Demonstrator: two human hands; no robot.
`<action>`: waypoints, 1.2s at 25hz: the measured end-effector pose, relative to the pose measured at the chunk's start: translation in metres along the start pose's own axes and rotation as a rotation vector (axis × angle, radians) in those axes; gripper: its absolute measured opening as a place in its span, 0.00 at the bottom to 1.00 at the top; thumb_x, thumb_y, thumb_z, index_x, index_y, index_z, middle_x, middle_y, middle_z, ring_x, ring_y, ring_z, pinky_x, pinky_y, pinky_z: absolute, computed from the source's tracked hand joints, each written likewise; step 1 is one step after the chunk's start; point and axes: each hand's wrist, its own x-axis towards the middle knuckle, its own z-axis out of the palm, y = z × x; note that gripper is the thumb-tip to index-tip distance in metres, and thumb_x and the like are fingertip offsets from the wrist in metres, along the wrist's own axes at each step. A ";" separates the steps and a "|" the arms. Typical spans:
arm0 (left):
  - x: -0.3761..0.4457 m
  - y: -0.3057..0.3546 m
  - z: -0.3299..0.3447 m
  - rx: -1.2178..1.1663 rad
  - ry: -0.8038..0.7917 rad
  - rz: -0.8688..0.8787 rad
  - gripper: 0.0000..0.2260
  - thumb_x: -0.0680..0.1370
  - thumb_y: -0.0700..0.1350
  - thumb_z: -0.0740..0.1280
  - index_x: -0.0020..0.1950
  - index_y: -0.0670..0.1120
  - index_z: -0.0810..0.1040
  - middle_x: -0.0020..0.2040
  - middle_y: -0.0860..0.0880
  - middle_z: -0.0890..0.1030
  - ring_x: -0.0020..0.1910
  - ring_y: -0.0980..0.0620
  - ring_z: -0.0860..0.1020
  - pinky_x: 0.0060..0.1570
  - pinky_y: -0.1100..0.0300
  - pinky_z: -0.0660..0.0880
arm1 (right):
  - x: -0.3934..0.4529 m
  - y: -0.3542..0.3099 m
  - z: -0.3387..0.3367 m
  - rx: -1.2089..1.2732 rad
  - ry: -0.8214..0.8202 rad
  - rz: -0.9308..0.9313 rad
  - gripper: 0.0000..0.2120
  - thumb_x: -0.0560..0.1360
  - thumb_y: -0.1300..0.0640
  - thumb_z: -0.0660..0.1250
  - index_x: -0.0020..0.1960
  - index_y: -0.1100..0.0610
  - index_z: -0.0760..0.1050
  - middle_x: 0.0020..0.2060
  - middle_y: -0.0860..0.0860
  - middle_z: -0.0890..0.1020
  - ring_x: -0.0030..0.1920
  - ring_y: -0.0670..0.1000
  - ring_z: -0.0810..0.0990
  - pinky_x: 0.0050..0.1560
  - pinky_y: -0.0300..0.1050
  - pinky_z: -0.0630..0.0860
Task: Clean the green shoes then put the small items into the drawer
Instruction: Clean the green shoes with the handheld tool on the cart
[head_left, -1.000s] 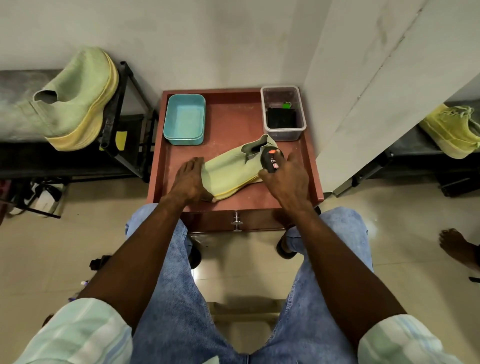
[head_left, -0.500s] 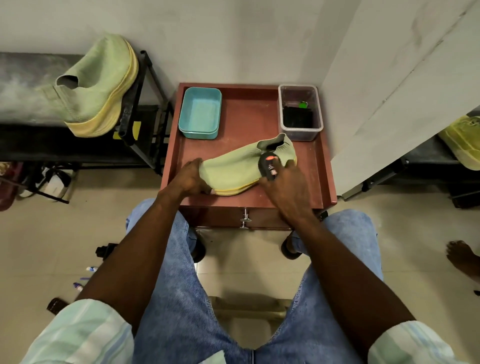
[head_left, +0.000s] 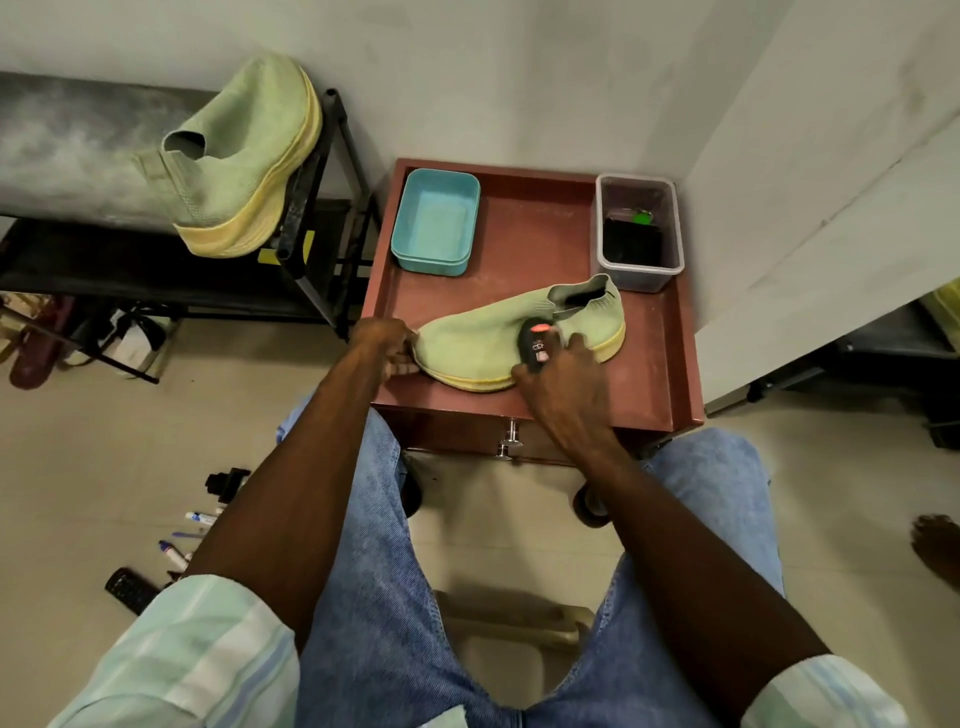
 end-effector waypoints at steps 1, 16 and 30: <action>0.000 0.001 -0.001 -0.009 -0.012 -0.013 0.05 0.80 0.35 0.60 0.46 0.39 0.75 0.39 0.43 0.78 0.35 0.49 0.78 0.29 0.55 0.76 | -0.007 -0.016 0.009 0.068 -0.124 -0.026 0.26 0.71 0.43 0.67 0.63 0.57 0.74 0.51 0.59 0.76 0.50 0.61 0.78 0.49 0.51 0.76; -0.007 -0.002 -0.006 -0.053 -0.064 -0.035 0.06 0.79 0.36 0.61 0.43 0.39 0.75 0.30 0.44 0.80 0.35 0.48 0.78 0.38 0.54 0.78 | 0.009 -0.048 0.024 0.381 -0.127 -0.051 0.26 0.67 0.43 0.69 0.62 0.51 0.79 0.44 0.55 0.76 0.48 0.58 0.79 0.46 0.49 0.75; -0.006 0.002 -0.004 -0.185 0.047 -0.056 0.18 0.81 0.55 0.59 0.56 0.40 0.75 0.39 0.43 0.78 0.36 0.45 0.77 0.36 0.55 0.75 | 0.004 -0.059 0.034 0.375 -0.416 -0.327 0.24 0.68 0.46 0.73 0.63 0.50 0.80 0.45 0.55 0.79 0.49 0.57 0.79 0.48 0.51 0.76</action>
